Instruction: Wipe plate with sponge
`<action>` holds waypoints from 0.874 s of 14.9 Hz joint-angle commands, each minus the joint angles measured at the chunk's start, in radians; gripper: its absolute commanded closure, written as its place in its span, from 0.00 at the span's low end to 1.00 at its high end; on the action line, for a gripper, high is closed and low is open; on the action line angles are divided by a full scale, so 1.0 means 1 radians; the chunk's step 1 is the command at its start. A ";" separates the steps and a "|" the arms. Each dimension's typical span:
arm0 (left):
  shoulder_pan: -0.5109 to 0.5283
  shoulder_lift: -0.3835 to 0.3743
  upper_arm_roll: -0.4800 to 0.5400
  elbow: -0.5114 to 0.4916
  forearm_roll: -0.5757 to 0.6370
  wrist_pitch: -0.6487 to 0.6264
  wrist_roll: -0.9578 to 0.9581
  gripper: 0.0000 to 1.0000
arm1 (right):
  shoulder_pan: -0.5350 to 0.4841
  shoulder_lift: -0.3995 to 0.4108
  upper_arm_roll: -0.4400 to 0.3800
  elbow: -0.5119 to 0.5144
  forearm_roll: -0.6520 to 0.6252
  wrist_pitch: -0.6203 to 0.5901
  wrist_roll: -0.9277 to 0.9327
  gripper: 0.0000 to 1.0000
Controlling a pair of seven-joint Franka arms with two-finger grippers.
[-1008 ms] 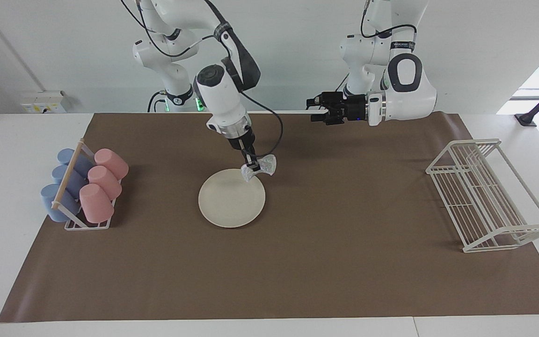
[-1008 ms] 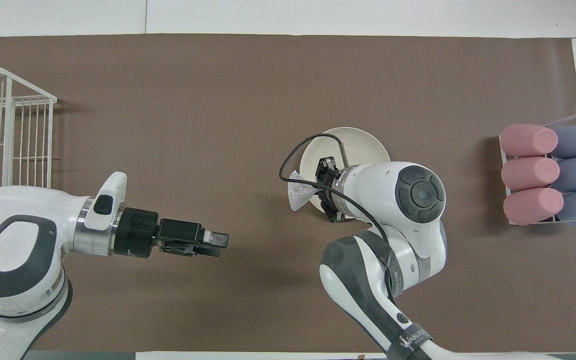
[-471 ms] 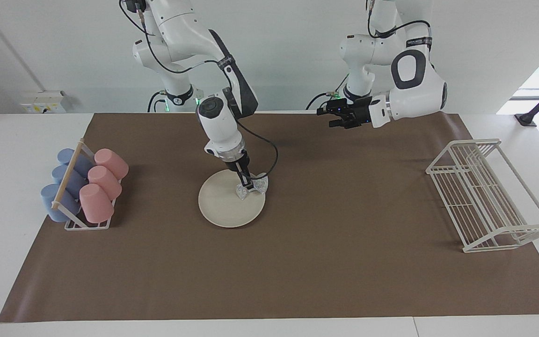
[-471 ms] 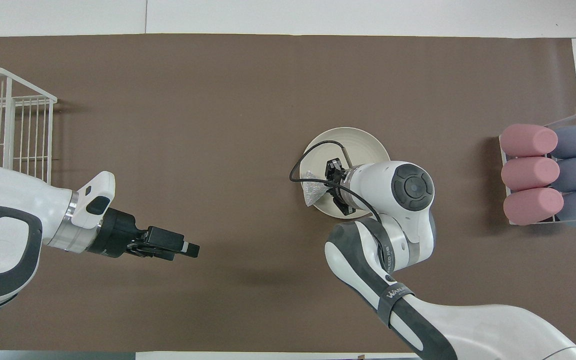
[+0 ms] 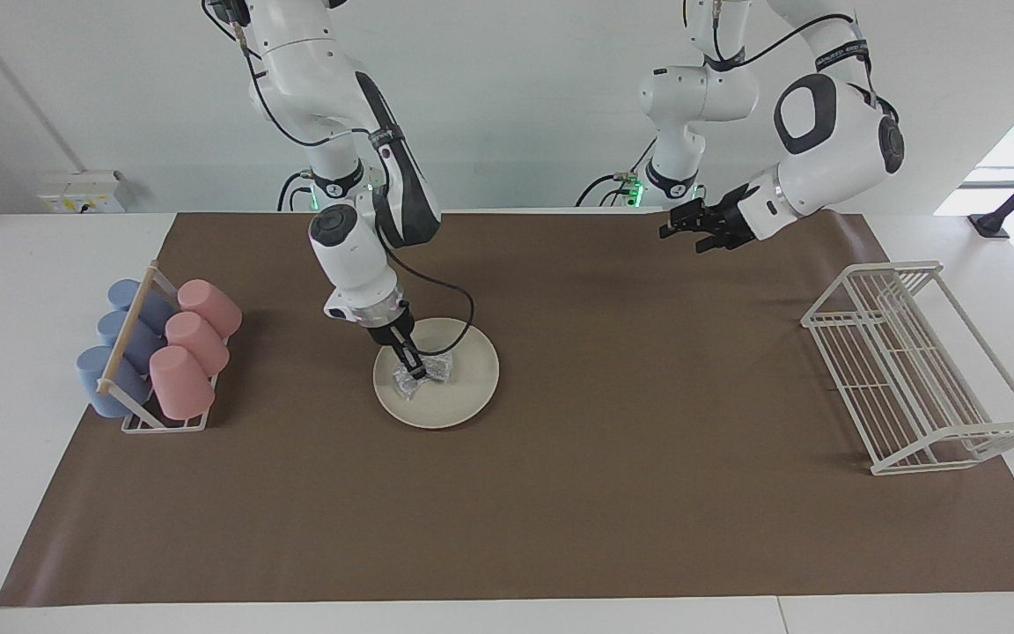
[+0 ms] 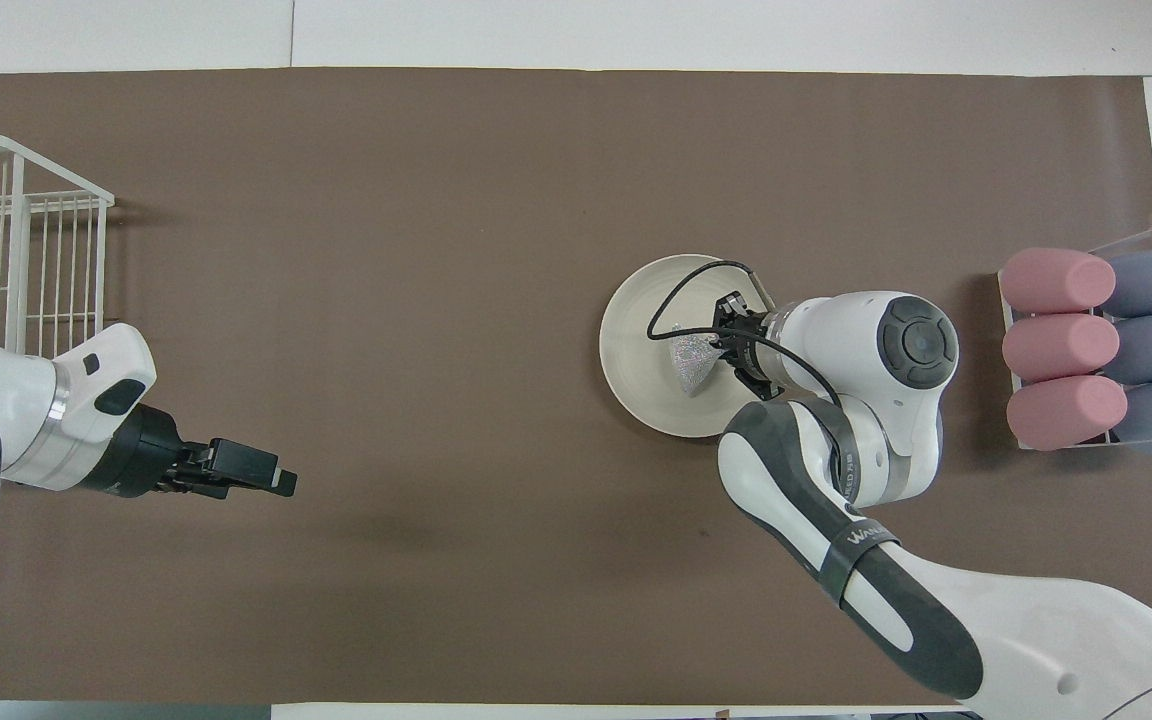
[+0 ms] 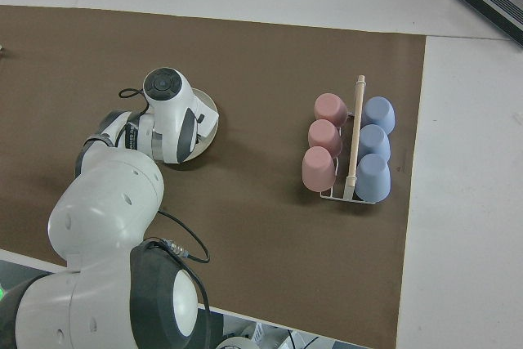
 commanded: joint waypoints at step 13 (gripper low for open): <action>-0.010 0.002 -0.035 0.058 0.127 0.048 -0.258 0.00 | -0.016 0.020 0.007 -0.033 0.010 0.033 -0.080 1.00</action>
